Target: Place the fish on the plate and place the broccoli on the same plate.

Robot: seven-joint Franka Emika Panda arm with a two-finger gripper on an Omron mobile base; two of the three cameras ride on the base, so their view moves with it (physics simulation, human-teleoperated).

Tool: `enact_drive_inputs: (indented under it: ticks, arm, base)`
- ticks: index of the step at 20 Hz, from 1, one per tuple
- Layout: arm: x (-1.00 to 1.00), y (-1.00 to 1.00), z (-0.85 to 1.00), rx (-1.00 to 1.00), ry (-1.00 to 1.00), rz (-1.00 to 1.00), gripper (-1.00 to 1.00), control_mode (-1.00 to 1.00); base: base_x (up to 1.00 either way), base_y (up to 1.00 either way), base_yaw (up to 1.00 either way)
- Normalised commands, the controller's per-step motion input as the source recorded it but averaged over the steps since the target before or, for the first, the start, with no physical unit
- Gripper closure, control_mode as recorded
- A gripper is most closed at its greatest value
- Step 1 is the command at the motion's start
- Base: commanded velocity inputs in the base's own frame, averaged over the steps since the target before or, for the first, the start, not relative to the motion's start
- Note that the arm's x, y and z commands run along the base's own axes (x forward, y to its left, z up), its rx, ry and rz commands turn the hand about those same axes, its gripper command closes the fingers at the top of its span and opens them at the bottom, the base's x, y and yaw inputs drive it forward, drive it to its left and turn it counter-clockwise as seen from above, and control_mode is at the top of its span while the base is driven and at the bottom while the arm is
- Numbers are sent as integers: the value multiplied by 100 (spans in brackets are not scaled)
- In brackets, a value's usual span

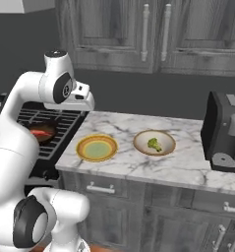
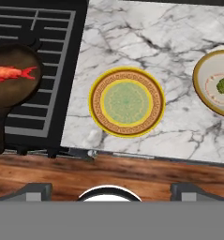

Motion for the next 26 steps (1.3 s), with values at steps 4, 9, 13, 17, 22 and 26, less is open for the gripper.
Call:
enact_drive_inputs:
  ticks: [4, 9, 13, 17, 22, 26]
  arm:
    - [0, 0, 0, 0, 0, 0, -100, 100]
    - [0, 0, 0, 0, 0, 0, -100, 100]
    - [0, 0, 0, 0, 0, 0, -100, 100]
    - [0, 0, 0, 0, 0, 0, -100, 100]
    - [0, 0, 0, 0, 0, 0, -100, 100]
    - [7, 3, -30, -8, -3, 3, -100, -100]
  base:
    - [46, -30, 0]
    - [42, -27, 0]
    - [33, -16, 0]
    - [29, -9, 0]
    - [25, -3, 0]
    - [9, 0, 0]
